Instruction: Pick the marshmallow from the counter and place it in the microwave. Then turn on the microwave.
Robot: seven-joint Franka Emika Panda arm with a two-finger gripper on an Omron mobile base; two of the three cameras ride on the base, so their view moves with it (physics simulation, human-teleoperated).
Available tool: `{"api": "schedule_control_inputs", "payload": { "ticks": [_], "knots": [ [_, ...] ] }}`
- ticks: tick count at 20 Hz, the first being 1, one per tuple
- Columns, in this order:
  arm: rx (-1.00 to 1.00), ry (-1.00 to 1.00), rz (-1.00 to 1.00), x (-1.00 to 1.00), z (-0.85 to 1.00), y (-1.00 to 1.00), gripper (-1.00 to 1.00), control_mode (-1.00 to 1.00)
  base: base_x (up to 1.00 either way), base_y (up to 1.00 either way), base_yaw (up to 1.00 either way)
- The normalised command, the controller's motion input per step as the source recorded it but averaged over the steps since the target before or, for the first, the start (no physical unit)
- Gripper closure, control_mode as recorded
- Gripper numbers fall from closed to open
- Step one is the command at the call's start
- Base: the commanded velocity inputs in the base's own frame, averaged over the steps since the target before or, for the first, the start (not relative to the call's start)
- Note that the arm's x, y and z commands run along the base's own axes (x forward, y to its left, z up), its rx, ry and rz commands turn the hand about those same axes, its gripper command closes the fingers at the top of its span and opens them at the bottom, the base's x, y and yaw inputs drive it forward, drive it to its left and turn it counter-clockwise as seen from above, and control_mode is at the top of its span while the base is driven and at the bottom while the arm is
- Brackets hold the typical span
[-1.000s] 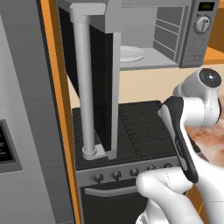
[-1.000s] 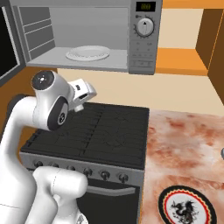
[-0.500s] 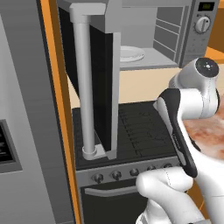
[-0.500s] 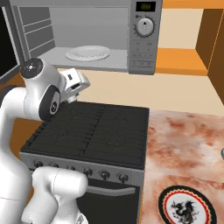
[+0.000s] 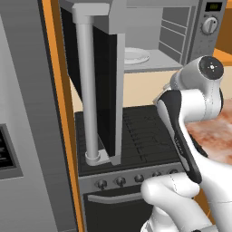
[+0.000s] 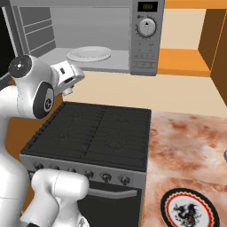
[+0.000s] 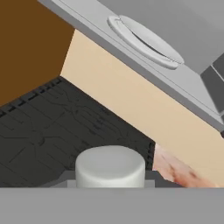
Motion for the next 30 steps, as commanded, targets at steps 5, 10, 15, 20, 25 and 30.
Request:
{"api": "schedule_control_inputs", "payload": {
  "ticks": [5,10,15,20,25,30],
  "knots": [
    [0.00,-0.10,0.01,0.08,0.27,0.11,1.00,-1.00,0.00,0.00,0.00],
    [0.00,-0.05,0.01,0.10,0.31,0.07,1.00,-1.00,0.00,0.00,0.00],
    [0.00,-0.01,0.03,0.15,0.31,0.01,1.00,-1.00,0.00,0.00,0.00],
    [0.00,0.00,0.02,0.24,0.16,0.01,1.00,-1.00,0.00,0.00,0.00],
    [0.00,0.00,0.01,0.29,0.10,0.00,1.00,-1.00,0.00,0.00,0.00],
    [0.00,0.00,0.01,0.30,0.07,0.00,1.00,-1.00,0.00,0.00,0.00]
  ]
}}
